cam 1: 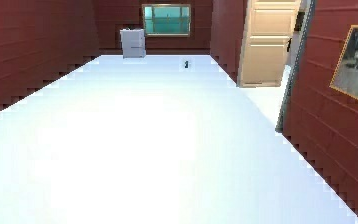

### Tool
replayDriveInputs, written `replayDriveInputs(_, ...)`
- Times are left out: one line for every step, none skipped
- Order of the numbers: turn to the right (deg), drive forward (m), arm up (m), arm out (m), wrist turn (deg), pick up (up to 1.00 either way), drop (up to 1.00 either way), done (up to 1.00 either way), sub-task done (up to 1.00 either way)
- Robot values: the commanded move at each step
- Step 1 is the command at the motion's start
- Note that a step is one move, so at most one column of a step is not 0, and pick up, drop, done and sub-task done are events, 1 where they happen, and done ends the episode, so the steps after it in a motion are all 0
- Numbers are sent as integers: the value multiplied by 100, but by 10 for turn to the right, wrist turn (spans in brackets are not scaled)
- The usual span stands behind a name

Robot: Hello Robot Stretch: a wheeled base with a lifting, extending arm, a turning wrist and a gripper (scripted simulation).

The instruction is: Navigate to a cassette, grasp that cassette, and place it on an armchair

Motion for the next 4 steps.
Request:
replayDriveInputs(-450,0,0,0,0,0,0,0,0)
replayDriveInputs(-270,0,0,0,0,0,0,0,0)
replayDriveInputs(0,40,0,0,0,0,0,0,0)
replayDriveInputs(-450,0,0,0,0,0,0,0,0)
